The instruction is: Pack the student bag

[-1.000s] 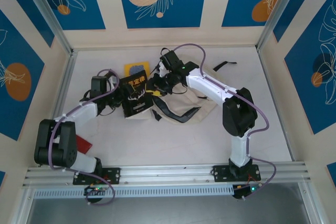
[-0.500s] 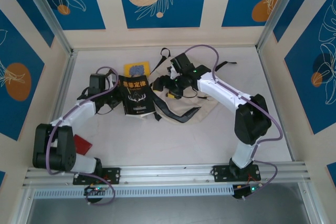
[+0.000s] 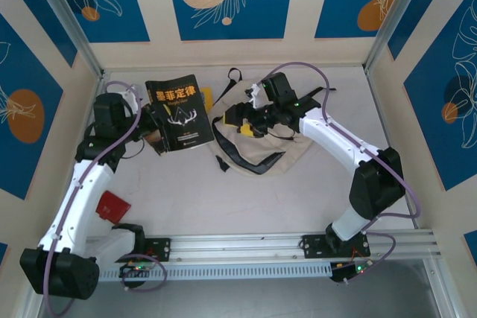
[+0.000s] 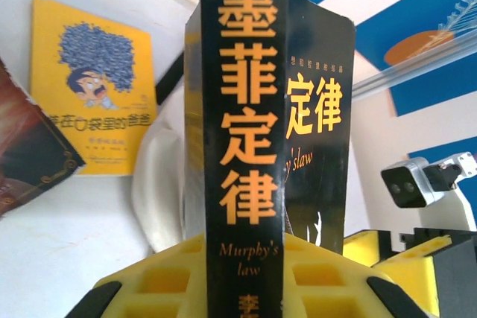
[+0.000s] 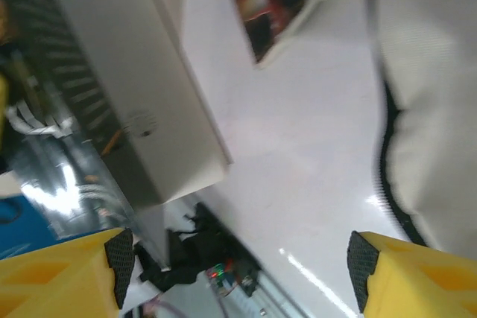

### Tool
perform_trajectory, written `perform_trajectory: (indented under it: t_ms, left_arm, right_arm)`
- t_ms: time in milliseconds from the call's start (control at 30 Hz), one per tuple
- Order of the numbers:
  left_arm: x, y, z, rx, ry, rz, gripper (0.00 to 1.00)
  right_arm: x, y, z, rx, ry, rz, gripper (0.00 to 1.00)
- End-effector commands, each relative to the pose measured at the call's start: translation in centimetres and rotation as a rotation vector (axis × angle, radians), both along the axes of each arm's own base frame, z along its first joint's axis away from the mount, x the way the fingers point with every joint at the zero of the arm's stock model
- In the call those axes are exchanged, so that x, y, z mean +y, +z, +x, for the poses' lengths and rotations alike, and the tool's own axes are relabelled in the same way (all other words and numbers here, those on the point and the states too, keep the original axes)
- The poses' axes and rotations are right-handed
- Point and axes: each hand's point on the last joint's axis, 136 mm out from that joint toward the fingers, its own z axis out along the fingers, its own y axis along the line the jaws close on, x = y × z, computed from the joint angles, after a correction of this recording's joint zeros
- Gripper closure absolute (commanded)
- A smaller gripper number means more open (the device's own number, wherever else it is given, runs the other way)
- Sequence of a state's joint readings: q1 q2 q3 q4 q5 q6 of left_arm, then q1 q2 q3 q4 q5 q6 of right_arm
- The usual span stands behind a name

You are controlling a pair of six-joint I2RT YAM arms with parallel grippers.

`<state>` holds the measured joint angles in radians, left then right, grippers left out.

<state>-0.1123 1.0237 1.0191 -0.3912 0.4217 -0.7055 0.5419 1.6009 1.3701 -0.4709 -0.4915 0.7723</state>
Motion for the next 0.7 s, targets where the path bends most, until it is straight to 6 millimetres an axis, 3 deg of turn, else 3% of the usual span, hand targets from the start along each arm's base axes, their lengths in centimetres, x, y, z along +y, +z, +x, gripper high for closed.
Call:
perform_trajectory:
  t_ms: [0,167,433,533,667]
  left_arm:
    - [-1.4,2.3,-0.4,-0.004,-0.057,-0.101,0.89]
    - [-1.9,2.3,-0.2,0.023,-0.075,-0.137,0.90]
    - [-3.3,2.6,-0.7,0.053,-0.144,-0.211,0.90]
    - [-3.4,2.4,-1.0,0.069,-0.150,-0.214,0.90]
    - [-3.4,2.4,-1.3,0.065,-0.148,-0.229,0.91]
  right_arm:
    - [1.7,5.6,-1.9,-0.074,0.166,0.196,0.23]
    - [2.2,6.9,-1.6,-0.082,0.182,0.237,0.23]
    - [4.0,6.5,-1.7,-0.001,0.249,0.260,0.26]
    - [4.8,6.7,-2.1,0.013,0.283,0.279,0.31]
    - [5.5,8.0,-2.6,0.032,0.340,0.352,0.48]
